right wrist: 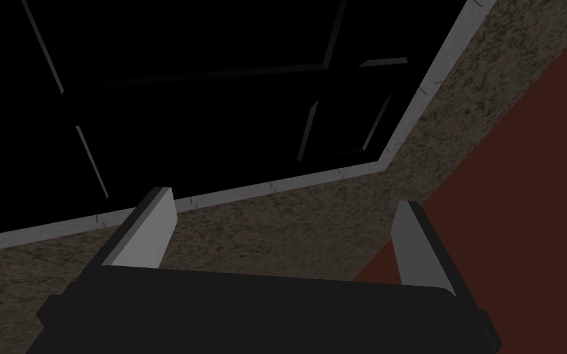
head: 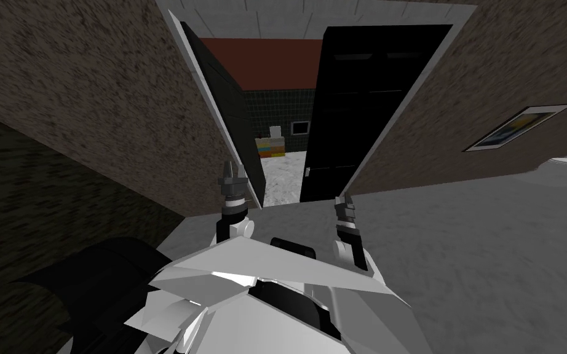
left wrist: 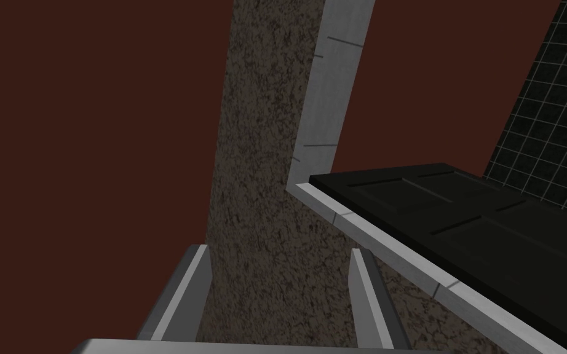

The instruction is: Push the door open

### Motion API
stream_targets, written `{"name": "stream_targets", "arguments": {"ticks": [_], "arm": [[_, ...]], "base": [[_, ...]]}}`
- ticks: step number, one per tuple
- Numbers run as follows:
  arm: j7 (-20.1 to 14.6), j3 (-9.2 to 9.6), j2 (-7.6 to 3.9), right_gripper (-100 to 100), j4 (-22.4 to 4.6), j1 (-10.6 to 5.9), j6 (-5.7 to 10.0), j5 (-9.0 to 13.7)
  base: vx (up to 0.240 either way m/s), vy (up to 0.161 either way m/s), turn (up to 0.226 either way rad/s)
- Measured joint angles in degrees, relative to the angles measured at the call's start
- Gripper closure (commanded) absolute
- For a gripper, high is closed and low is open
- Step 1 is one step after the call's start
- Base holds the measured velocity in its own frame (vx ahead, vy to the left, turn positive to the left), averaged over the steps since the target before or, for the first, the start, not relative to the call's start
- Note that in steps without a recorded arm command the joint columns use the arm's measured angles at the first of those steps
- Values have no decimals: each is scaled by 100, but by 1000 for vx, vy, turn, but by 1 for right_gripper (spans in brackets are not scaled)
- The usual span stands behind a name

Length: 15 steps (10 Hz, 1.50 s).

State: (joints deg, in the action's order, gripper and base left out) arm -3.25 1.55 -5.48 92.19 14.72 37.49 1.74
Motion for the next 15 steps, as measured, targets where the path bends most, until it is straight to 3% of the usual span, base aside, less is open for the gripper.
{"name": "stream_targets", "arguments": {"ticks": [4, 15], "arm": [[17, -2, -8, -100, -509, -222, 76, 28], [30, -45, -64, -100, -2384, -1053, 374, 155]], "base": [[67, -28, 77], [88, -43, 100]]}}
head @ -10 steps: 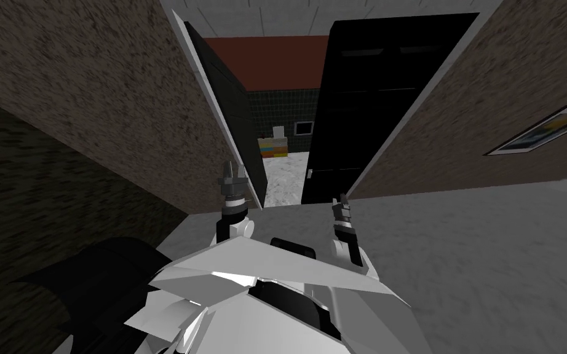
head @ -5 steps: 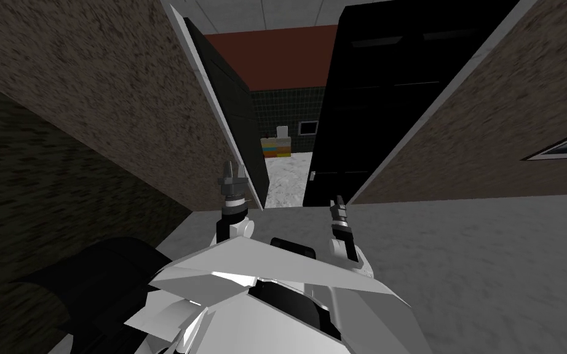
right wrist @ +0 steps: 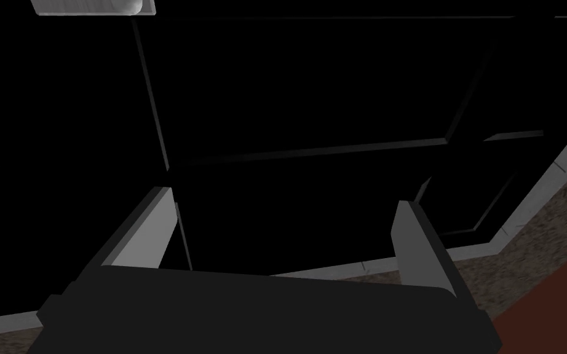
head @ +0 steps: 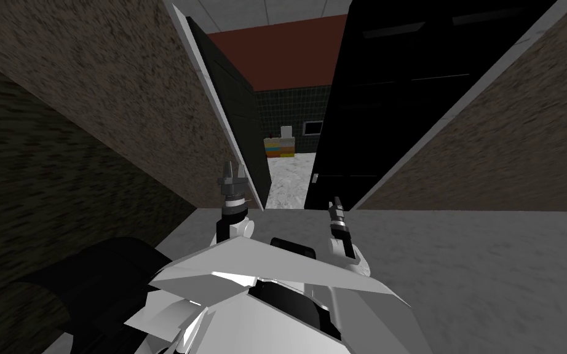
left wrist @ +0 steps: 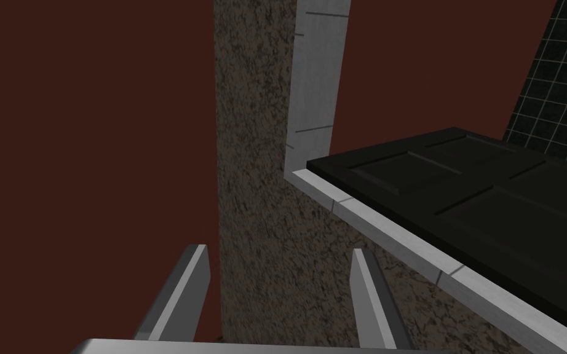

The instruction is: Push the door open

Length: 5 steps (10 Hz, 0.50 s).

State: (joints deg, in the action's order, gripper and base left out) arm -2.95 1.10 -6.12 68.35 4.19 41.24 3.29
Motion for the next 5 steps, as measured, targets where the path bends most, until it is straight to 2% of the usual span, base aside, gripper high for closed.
{"name": "stream_targets", "arguments": {"ticks": [3, 5], "arm": [[0, -7, -8, -100, -346, -141, 40, 24], [9, -11, -1, -100, -580, -244, 81, 37]], "base": [[68, -34, 94], [54, -34, 38]]}}
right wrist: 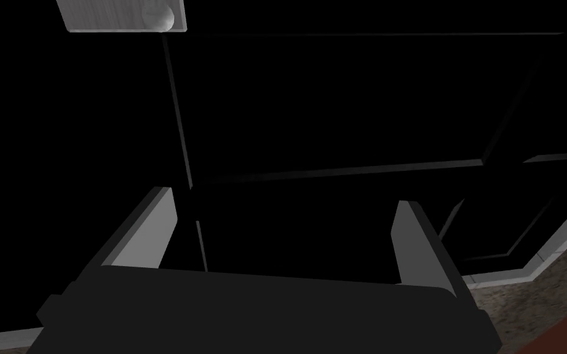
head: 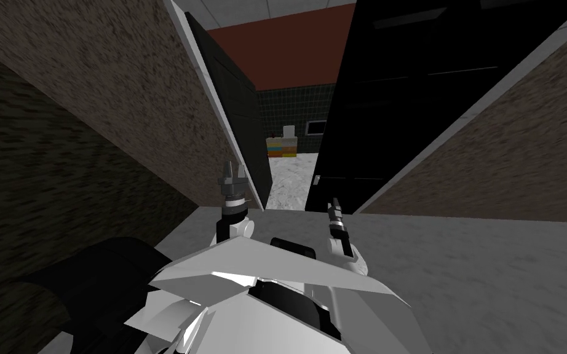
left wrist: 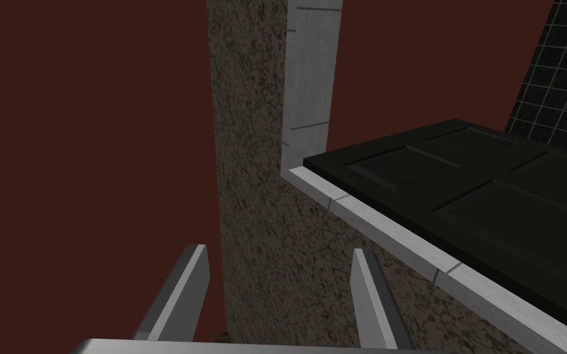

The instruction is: Push the door open

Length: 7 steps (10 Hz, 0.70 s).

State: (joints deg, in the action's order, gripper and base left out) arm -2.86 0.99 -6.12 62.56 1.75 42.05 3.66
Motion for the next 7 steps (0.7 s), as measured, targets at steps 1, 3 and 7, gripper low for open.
{"name": "stream_targets", "arguments": {"ticks": [1, 3, 7], "arm": [[-7, -5, -15, -100, -142, -57, 31, 10], [-9, -13, -20, -100, -456, -189, 95, 31], [-5, -26, -21, -100, -1073, -453, 201, 71]], "base": [[69, -41, 96], [81, -55, 103], [85, -46, 91]]}}
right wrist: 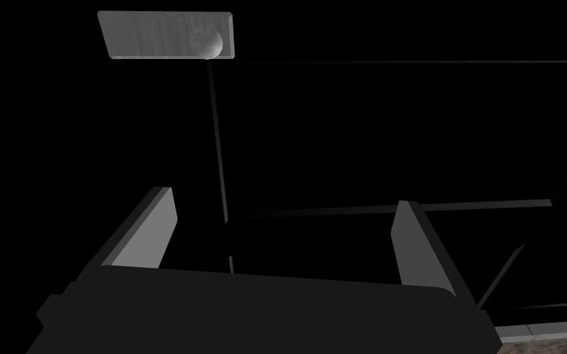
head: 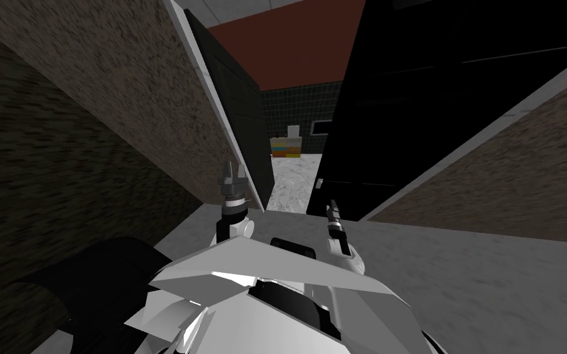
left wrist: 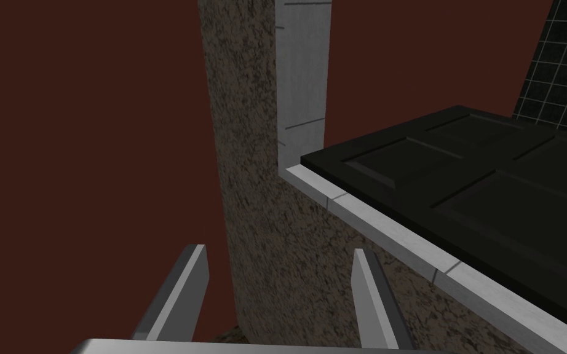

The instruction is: Push the door open

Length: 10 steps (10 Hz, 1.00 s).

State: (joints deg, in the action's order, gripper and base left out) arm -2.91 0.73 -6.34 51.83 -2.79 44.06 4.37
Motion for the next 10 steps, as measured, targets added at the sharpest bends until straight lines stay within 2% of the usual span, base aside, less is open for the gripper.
{"name": "stream_targets", "arguments": {"ticks": [5, 6, 10], "arm": [[9, -13, -1, -100, -635, -281, 73, 45], [6, -20, -3, -100, -853, -375, 137, 55], [4, -28, -11, -100, -1252, -552, 184, 85]], "base": [[77, -54, 75], [86, -53, 76], [65, -48, 60]]}}
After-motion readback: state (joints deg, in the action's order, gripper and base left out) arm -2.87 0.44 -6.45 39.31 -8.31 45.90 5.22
